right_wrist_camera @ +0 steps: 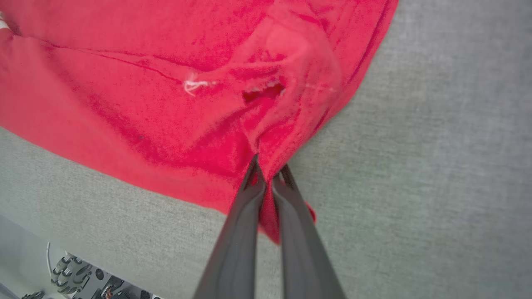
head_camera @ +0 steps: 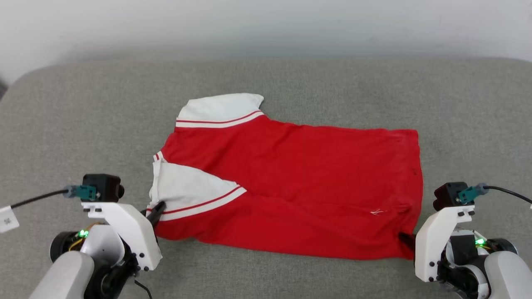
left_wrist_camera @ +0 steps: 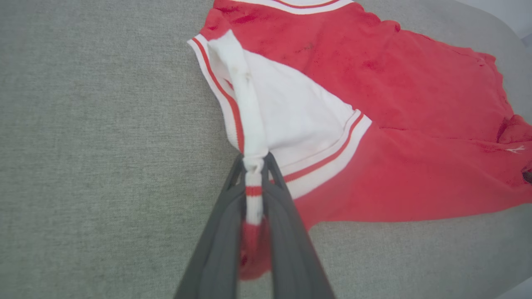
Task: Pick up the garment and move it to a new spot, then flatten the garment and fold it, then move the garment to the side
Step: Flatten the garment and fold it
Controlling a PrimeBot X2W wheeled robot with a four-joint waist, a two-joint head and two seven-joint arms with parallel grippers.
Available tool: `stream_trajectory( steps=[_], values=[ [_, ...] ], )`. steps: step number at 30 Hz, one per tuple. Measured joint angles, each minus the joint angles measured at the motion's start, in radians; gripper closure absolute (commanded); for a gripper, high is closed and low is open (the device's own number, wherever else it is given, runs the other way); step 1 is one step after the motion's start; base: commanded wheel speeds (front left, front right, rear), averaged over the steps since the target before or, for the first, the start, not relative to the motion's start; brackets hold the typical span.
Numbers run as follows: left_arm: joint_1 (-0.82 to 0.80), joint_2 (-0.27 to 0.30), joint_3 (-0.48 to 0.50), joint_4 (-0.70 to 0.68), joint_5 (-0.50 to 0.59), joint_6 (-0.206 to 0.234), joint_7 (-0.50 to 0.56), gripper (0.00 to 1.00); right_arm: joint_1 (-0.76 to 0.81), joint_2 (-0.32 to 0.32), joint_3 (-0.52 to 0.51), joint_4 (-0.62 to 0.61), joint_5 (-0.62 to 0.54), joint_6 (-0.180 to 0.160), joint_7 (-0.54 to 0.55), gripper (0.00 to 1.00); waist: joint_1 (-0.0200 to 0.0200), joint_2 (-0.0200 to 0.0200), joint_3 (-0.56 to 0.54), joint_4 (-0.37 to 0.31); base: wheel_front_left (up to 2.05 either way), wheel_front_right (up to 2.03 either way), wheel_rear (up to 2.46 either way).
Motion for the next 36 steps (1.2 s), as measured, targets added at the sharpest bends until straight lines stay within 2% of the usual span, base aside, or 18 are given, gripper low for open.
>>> stream_trajectory(
  steps=[11,15,20,21,22,23,27,36],
  values=[
    [0.145,-0.012,0.022,-0.043,-0.007,0.071,-0.050,1.00,0.067,-0.054,0.046,-0.107,0.027,0.001,-0.043,1.00,0.0000,0.0000,-0.142,0.012,0.00,0.00,0.00],
    [0.218,0.001,0.028,-0.097,-0.011,0.101,-0.049,1.00,0.116,-0.061,0.038,-0.155,0.033,0.001,-0.033,1.00,-0.0001,0.0000,-0.180,0.019,0.00,0.00,0.00],
    [0.284,-0.011,0.023,-0.107,-0.032,0.120,-0.041,1.00,0.184,-0.057,0.006,-0.160,0.032,0.001,-0.019,0.98,-0.0001,0.0000,-0.189,0.023,0.00,0.00,0.00],
    [0.285,-0.018,0.019,-0.102,-0.034,0.122,-0.041,0.95,0.193,-0.049,-0.002,-0.151,0.036,0.001,-0.025,0.69,-0.0001,0.0000,-0.187,0.023,0.00,0.00,0.00],
    [0.285,-0.026,0.018,-0.094,-0.037,0.121,-0.045,0.56,0.199,-0.046,-0.003,-0.139,0.031,0.001,-0.028,0.00,-0.0001,0.0000,-0.184,0.022,0.00,0.00,0.00],
    [0.284,-0.034,0.015,-0.083,-0.043,0.115,-0.050,0.00,0.205,-0.046,-0.005,-0.125,0.025,0.001,-0.039,0.00,-0.0001,0.0000,-0.182,0.022,0.00,0.00,0.00],
    [0.263,-0.048,0.007,-0.037,-0.030,0.103,-0.082,0.00,0.216,-0.038,-0.007,-0.104,0.024,0.001,-0.135,0.00,-0.0001,0.0000,-0.171,0.018,0.00,0.00,0.00],
    [0.166,-0.035,0.059,-0.011,0.050,0.095,-0.252,0.00,0.172,-0.024,-0.016,-0.122,-0.037,0.001,-0.472,0.00,-0.0001,0.0000,-0.167,-0.031,0.00,0.00,0.00]
  ],
)
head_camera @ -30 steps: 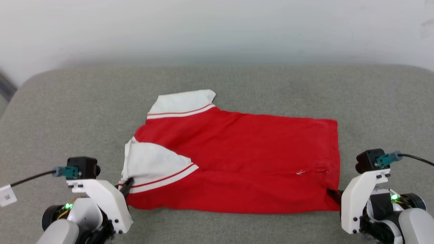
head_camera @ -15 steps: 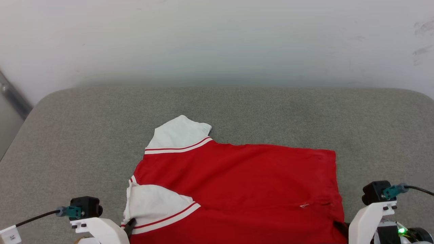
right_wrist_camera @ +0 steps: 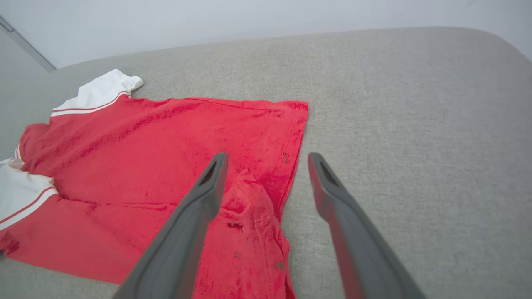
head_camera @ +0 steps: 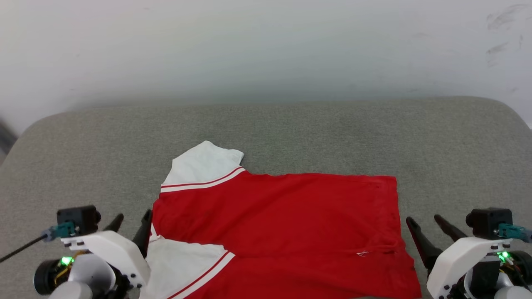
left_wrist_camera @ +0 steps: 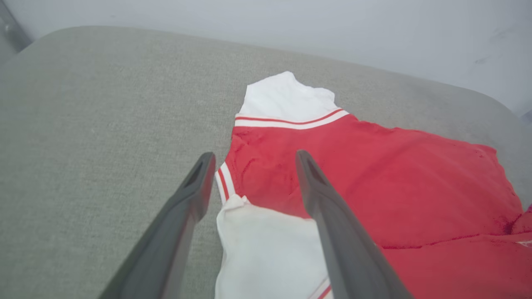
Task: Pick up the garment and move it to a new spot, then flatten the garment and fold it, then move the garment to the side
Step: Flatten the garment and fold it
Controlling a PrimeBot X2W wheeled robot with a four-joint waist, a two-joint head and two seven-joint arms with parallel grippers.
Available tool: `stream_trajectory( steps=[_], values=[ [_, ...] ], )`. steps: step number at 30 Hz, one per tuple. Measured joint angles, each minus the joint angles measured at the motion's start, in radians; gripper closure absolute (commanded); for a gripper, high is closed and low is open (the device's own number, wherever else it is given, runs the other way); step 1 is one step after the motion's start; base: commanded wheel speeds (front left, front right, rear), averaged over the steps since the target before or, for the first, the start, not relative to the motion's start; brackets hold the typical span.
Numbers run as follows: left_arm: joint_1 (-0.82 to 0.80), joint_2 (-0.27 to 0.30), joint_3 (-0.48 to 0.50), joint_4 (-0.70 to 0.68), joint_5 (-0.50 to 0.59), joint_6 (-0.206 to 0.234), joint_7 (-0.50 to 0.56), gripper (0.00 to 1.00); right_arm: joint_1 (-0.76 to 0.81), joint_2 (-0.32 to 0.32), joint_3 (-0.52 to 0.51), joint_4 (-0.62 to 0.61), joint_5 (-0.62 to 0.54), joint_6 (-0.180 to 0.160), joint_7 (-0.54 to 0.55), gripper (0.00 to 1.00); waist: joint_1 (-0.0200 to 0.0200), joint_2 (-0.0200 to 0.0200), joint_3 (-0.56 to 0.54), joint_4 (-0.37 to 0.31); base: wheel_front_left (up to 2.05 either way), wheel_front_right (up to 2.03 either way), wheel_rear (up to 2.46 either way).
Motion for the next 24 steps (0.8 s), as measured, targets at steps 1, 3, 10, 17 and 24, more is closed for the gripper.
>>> stream_trajectory(
  steps=[1,3,10,17,24],
  values=[
    [-0.020,0.002,0.004,0.002,0.010,-0.001,-0.017,0.00,-0.008,0.004,-0.003,-0.002,-0.014,0.000,-0.028,0.00,0.0000,0.0000,0.001,-0.006,0.00,0.00,0.00],
    [-0.064,0.009,0.009,0.007,0.033,-0.002,-0.045,0.00,-0.029,0.015,-0.010,-0.015,-0.043,0.000,-0.086,0.00,0.0000,0.0000,0.007,-0.017,0.00,0.00,0.00],
    [-0.258,0.034,0.029,0.038,0.057,-0.031,-0.055,0.00,-0.118,0.050,-0.002,-0.119,-0.114,0.000,-0.212,0.00,0.0000,0.0000,0.088,-0.047,0.00,0.00,0.00],
    [-0.474,0.094,0.034,0.114,0.030,-0.107,0.048,0.00,-0.183,0.087,0.019,-0.209,-0.159,0.000,-0.250,0.00,0.0001,0.0000,0.222,-0.094,0.00,0.00,0.00],
    [-0.670,0.187,-0.002,0.220,-0.042,-0.217,0.319,0.00,-0.212,0.115,0.017,-0.261,-0.183,0.000,-0.257,0.00,0.0002,0.0000,0.335,-0.155,0.00,0.00,0.00]
  ],
)
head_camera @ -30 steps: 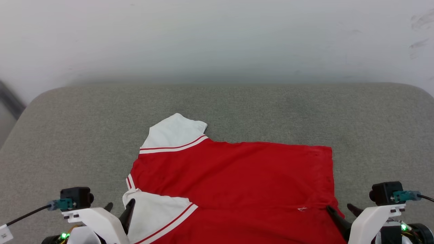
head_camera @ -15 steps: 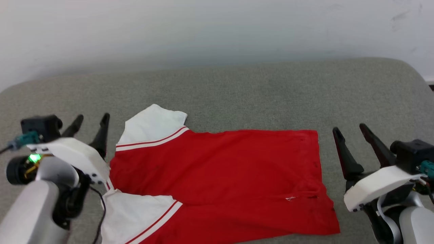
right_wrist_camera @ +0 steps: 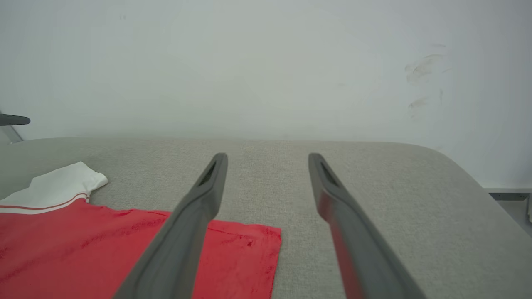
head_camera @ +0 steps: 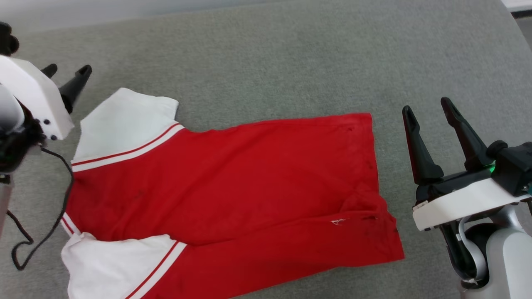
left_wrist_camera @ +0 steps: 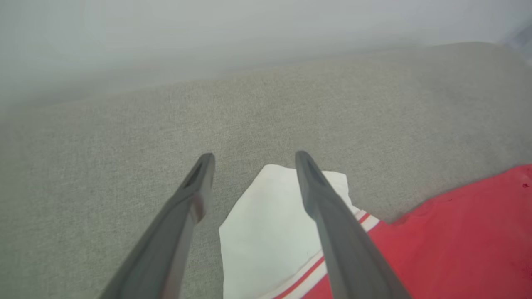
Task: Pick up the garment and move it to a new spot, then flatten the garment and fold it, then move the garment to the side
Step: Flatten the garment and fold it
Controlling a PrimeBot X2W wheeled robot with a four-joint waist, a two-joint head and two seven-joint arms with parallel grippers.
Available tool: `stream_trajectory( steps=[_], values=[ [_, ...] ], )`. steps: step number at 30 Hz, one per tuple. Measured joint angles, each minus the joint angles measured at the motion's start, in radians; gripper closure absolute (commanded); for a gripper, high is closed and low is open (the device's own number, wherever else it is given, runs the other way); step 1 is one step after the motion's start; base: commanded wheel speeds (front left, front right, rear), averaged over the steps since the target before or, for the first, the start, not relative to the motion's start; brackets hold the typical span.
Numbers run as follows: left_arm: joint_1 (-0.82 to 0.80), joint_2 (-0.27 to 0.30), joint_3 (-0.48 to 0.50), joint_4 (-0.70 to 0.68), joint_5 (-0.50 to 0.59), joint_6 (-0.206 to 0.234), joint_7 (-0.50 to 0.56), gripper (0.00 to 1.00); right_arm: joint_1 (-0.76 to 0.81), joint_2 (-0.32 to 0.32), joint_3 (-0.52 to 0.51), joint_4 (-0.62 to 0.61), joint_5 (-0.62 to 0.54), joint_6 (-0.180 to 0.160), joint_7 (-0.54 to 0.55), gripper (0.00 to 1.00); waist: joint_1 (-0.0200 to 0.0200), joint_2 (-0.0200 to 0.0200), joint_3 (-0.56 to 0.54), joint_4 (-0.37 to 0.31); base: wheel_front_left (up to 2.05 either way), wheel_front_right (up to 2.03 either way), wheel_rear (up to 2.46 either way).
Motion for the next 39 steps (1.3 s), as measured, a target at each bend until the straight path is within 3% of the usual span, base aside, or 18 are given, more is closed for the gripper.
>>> stream_trajectory(
  steps=[8,18,19,20,21,27,31,39],
  values=[
    [-0.121,0.086,-0.057,0.085,-0.089,-0.024,0.382,0.00,-0.009,0.021,0.002,-0.011,0.001,0.000,-0.009,0.00,0.0000,0.0001,0.090,-0.072,0.00,0.00,0.00],
    [-0.160,0.106,-0.091,0.129,-0.087,0.016,0.512,0.03,-0.011,0.033,0.012,0.013,0.021,0.000,-0.020,0.00,-0.0001,0.0000,0.175,-0.122,0.00,0.00,0.00],
    [-0.160,0.105,-0.092,0.132,-0.087,0.015,0.512,0.62,-0.012,0.034,0.012,0.015,0.024,0.000,-0.020,0.00,-0.0001,0.0000,0.179,-0.124,0.00,0.00,0.00],
    [-0.160,0.102,-0.091,0.138,-0.091,0.015,0.507,0.85,-0.012,0.034,0.013,0.020,0.029,0.000,-0.020,0.00,-0.0001,0.0000,0.182,-0.127,0.00,0.00,0.00],
    [-0.160,0.100,-0.088,0.144,-0.098,0.016,0.504,1.00,-0.014,0.035,0.013,0.023,0.033,0.000,-0.019,0.00,-0.0002,0.0000,0.183,-0.129,0.00,0.00,0.00],
    [-0.146,0.070,-0.089,0.167,-0.095,-0.002,0.424,1.00,-0.016,0.037,-0.003,0.045,0.062,0.000,0.002,0.00,-0.0001,0.0000,0.170,-0.119,0.00,0.00,0.00],
    [-0.138,0.045,-0.099,0.181,-0.077,-0.010,0.359,1.00,-0.024,0.037,-0.030,0.095,0.114,0.000,0.072,0.00,-0.0001,0.0001,0.144,-0.098,0.00,0.00,0.00],
    [-0.125,-0.014,-0.125,0.142,-0.041,-0.030,0.229,1.00,-0.145,-0.043,-0.080,0.325,0.215,0.000,0.386,0.00,-0.0001,0.0000,0.080,-0.014,0.00,0.00,0.00]
  ],
)
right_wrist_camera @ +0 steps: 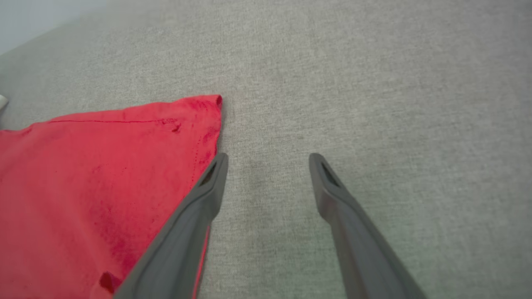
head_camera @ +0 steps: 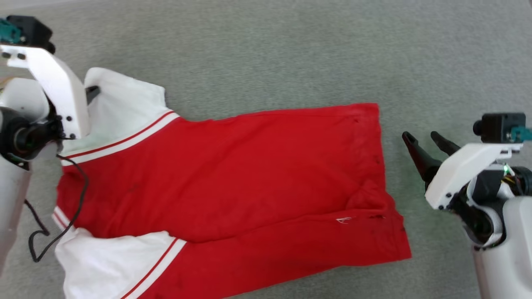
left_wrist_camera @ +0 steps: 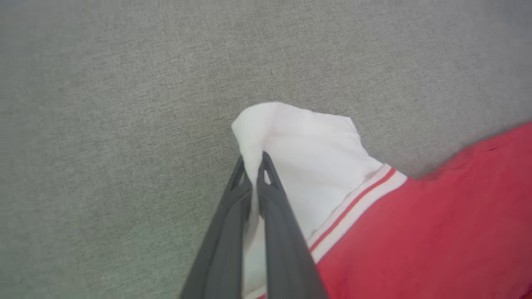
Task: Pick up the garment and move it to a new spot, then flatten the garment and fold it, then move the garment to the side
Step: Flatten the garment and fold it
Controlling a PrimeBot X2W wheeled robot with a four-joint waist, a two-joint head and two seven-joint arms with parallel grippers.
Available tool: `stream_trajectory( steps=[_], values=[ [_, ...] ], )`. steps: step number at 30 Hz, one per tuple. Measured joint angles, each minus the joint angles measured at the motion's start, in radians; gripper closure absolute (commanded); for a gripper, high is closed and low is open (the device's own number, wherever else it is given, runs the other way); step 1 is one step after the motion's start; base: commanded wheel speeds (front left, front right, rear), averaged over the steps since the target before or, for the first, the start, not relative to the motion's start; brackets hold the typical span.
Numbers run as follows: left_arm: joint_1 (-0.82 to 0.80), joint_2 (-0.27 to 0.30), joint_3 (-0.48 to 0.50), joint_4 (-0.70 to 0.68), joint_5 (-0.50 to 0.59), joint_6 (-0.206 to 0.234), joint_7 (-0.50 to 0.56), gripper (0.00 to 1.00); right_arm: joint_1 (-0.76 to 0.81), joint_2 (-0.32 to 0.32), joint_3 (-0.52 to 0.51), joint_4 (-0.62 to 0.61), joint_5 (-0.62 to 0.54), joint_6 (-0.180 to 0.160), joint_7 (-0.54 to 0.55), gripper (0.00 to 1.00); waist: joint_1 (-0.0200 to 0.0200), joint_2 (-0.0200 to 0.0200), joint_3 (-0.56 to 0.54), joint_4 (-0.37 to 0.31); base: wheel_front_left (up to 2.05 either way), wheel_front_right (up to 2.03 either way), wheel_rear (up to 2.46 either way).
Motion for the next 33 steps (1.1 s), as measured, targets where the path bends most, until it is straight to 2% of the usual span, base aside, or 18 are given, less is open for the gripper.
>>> stream_trajectory(
  steps=[5,14,15,16,17,22,33],
  values=[
    [-0.001,-0.018,-0.020,-0.065,0.019,-0.009,-0.045,1.00,-0.112,-0.038,0.030,0.106,0.039,0.000,0.119,0.00,0.0000,0.0000,-0.006,0.058,0.00,0.00,0.00],
    [-0.002,-0.033,-0.055,-0.138,0.043,-0.022,-0.092,1.00,-0.287,-0.090,0.085,0.301,0.042,0.000,0.297,0.00,0.0000,0.0000,0.014,0.136,0.00,0.00,0.00],
    [-0.002,-0.035,-0.059,-0.139,0.044,-0.023,-0.097,1.00,-0.303,-0.092,0.084,0.328,0.040,0.000,0.328,0.24,0.0000,0.0000,0.014,0.141,0.00,0.00,0.00],
    [-0.002,-0.038,-0.062,-0.141,0.044,-0.024,-0.100,1.00,-0.319,-0.094,0.083,0.347,0.039,0.000,0.355,0.69,-0.0001,0.0000,0.013,0.145,0.00,0.00,0.00],
    [-0.001,-0.039,-0.064,-0.141,0.043,-0.025,-0.102,1.00,-0.326,-0.092,0.083,0.357,0.037,0.000,0.367,1.00,-0.0001,0.0000,0.011,0.148,0.00,0.00,0.00],
    [0.003,-0.044,-0.068,-0.135,0.041,-0.026,-0.121,1.00,-0.342,-0.086,0.088,0.374,0.020,0.000,0.387,1.00,-0.0001,0.0000,0.002,0.156,0.00,0.00,0.00],
    [0.088,-0.045,-0.035,-0.127,0.015,-0.022,-0.234,1.00,-0.320,-0.103,0.060,0.248,-0.043,0.000,0.232,1.00,-0.0001,0.0000,-0.092,0.161,0.00,0.00,0.00]
  ],
)
